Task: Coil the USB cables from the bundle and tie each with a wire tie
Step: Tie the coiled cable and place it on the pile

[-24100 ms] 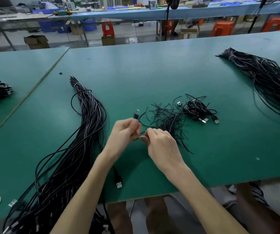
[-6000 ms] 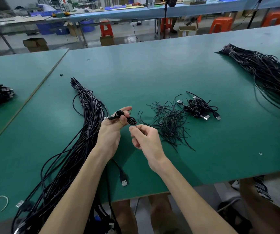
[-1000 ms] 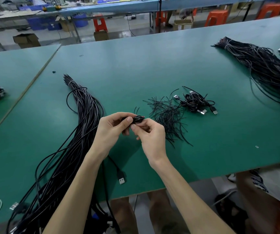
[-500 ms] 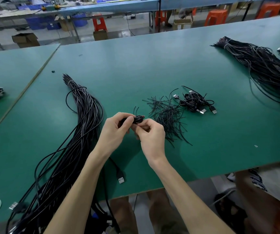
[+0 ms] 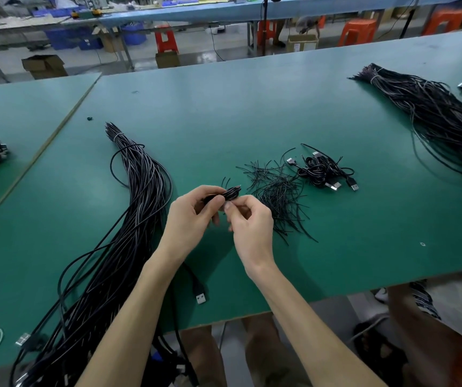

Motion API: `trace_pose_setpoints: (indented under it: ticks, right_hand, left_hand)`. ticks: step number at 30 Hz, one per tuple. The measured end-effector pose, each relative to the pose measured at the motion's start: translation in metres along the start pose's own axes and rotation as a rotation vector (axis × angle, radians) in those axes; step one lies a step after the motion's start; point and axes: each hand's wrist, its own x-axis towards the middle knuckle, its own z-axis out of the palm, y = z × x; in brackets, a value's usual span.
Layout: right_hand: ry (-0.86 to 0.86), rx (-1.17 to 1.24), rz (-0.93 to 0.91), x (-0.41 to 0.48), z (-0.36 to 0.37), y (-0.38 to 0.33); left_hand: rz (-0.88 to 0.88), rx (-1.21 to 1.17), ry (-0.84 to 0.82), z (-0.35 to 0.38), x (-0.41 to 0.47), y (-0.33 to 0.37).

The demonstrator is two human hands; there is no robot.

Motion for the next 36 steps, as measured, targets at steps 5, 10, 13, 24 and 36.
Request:
trace_pose_setpoints:
  ticks: [5, 10, 13, 24, 36]
  right_hand:
    - [0.047, -0.021, 0.001, 0.002, 0.001, 0.000]
    - [0.029, -0.037, 0.003, 0.003, 0.001, 0.001]
    - [0.021, -0.032, 0.004, 0.002, 0.001, 0.001]
    - [0.002, -0.072, 0.012, 0.000, 0.003, -0.005]
    - [-0.024, -0.002, 0.062, 0.005, 0.000, -0.001]
  left_hand:
    - [0.186, 0.346, -0.022, 0.001, -0.006, -0.001]
    - [0.131, 0.451, -0.041, 0.005, -0.008, 0.002]
    - [0.065, 0.515, -0.068, 0.005, -0.010, 0.004]
    - [-0.010, 0.593, -0.210, 0.001, -0.010, 0.010]
    - [-0.093, -0.306, -0.247, -0.016, 0.000, 0.009]
